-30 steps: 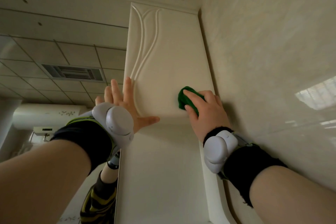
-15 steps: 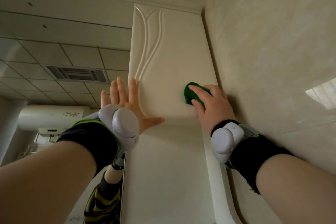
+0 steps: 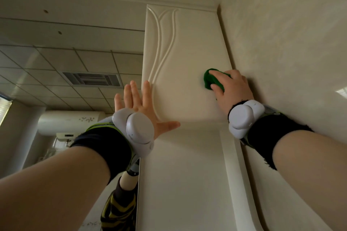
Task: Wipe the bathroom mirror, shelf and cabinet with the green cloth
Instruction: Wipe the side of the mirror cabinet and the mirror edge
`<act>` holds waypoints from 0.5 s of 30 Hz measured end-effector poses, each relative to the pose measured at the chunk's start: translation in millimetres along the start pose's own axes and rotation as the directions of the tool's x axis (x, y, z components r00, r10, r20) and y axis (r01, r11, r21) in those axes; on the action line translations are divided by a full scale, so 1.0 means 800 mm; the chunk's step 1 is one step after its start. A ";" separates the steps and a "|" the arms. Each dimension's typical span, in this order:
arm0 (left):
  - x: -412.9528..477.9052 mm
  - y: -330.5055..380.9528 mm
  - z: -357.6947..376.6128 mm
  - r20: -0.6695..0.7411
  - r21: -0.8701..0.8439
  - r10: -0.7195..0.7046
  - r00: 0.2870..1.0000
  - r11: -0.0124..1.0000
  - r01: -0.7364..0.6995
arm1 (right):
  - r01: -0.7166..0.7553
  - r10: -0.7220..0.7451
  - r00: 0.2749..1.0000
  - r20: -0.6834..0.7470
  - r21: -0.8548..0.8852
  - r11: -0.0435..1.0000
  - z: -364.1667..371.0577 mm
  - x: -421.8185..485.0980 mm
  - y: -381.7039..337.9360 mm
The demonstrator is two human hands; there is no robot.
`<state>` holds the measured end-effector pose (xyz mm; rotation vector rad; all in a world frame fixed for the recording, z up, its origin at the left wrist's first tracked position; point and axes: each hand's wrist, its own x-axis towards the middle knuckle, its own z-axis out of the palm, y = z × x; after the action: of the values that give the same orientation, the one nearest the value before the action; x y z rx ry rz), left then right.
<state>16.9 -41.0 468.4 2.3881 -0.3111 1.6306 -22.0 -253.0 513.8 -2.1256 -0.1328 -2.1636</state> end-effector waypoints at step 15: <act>-0.002 -0.002 -0.004 -0.014 0.018 0.035 0.999 0.999 -0.034 | -0.092 0.093 0.995 -0.043 0.019 0.996 0.007 0.016 -0.014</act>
<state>13.8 -38.6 467.9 2.3957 -0.3382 1.6718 -17.9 -241.0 526.5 -2.0319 -0.0477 -2.1472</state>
